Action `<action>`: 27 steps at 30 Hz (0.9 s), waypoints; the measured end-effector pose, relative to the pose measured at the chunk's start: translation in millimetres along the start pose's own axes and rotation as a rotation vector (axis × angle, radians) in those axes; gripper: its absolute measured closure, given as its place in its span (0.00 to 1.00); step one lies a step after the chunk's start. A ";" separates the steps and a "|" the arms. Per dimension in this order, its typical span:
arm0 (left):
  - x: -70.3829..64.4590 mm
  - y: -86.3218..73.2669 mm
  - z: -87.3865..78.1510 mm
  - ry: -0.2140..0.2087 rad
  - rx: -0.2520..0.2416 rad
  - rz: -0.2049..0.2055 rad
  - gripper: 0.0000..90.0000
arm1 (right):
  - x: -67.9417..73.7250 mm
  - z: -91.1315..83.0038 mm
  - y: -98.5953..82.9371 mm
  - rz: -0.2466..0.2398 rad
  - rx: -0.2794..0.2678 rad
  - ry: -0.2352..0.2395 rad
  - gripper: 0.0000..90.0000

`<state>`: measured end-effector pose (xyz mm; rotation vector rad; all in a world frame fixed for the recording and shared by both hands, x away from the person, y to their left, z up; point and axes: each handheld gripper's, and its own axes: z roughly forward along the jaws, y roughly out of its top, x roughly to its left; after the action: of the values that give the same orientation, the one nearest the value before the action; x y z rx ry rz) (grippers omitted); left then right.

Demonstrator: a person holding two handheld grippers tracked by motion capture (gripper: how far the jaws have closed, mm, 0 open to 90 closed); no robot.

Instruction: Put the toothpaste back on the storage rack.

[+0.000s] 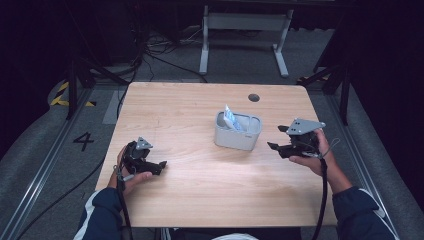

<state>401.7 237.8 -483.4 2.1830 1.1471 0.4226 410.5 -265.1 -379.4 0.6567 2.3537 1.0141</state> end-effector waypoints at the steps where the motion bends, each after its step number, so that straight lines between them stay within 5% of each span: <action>1: 0.4 0.3 -0.7 -0.006 0.009 0.002 0.00 | 0.0 -0.2 -1.2 -0.001 -0.001 0.000 0.35; 27: -0.2 -0.5 -0.9 -0.004 0.004 -0.004 0.00 | -0.1 -11.0 -48.0 0.035 0.057 -0.035 0.34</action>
<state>400.9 238.2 -483.0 2.1838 1.1502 0.4144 392.7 -300.1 -409.2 0.7344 2.3557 0.9453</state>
